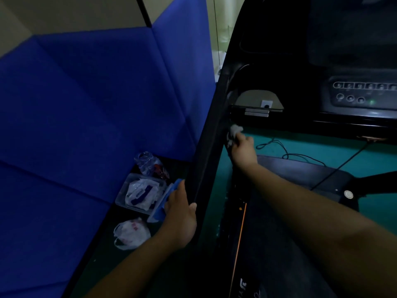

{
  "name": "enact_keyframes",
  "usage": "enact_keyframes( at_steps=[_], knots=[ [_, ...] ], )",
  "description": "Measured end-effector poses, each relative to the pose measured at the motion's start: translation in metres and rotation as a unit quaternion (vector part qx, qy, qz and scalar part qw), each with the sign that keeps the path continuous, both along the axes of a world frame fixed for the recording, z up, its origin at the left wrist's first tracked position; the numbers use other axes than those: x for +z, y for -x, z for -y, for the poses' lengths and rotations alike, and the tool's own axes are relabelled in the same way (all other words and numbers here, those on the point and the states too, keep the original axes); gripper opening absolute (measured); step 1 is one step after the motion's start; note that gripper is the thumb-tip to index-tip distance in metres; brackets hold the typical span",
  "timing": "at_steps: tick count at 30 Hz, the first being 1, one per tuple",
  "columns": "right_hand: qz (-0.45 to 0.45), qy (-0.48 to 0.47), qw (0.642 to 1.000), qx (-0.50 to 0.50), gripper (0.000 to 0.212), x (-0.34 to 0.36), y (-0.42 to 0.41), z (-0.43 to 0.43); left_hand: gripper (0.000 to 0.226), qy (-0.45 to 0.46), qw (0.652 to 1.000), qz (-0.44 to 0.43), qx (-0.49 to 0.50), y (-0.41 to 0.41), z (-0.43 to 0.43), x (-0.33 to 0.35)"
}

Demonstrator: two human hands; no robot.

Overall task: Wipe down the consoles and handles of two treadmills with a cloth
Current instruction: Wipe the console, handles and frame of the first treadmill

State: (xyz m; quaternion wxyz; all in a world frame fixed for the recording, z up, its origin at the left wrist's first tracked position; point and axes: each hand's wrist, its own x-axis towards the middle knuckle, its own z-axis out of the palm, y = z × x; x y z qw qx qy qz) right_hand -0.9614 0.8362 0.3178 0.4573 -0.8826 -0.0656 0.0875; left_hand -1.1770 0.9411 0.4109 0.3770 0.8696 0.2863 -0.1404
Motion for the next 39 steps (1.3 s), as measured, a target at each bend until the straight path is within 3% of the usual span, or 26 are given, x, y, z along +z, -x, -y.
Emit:
enact_keyframes(
  at_steps=[4,8,10,16,20,22,24,28,31,39],
  knots=[
    [0.027,-0.077,0.997,-0.013,0.032,0.031,-0.029,-0.016,0.062,-0.005,1.000,-0.002,0.007,0.000,0.003,0.001],
    [-0.025,-0.038,0.999,0.010,0.032,0.026,-0.035,-0.027,0.063,0.000,1.000,-0.001,0.012,0.000,0.003,0.004],
    [-0.022,-0.073,0.997,0.033,0.024,0.024,-0.007,-0.027,0.062,0.003,1.000,0.001,0.006,0.001,0.001,0.006],
    [0.015,-0.136,0.989,0.062,0.031,0.037,0.133,-0.001,0.058,0.026,0.999,0.004,-0.036,0.000,-0.010,0.010],
    [-0.072,-0.165,0.979,0.097,0.034,0.048,0.181,0.021,0.061,0.127,0.989,0.026,-0.070,0.003,-0.040,0.007],
    [-0.073,-0.193,0.977,0.058,0.033,0.050,0.176,0.025,0.062,0.171,0.980,0.042,-0.089,0.005,-0.055,0.001],
    [-0.019,-0.188,0.982,0.009,0.038,0.049,0.167,0.020,0.061,0.172,0.974,0.068,-0.131,0.007,-0.068,-0.009],
    [0.051,-0.185,0.981,0.002,0.042,0.042,0.175,-0.015,0.065,0.161,0.950,0.151,-0.223,0.007,-0.088,-0.026],
    [0.052,-0.222,0.972,-0.053,0.047,0.038,0.200,-0.026,0.063,0.202,0.928,0.174,-0.260,0.006,-0.102,-0.035],
    [0.051,-0.241,0.944,-0.220,0.035,0.040,0.301,-0.050,0.067,0.251,0.891,0.191,-0.326,0.005,-0.113,-0.047]
  ],
)
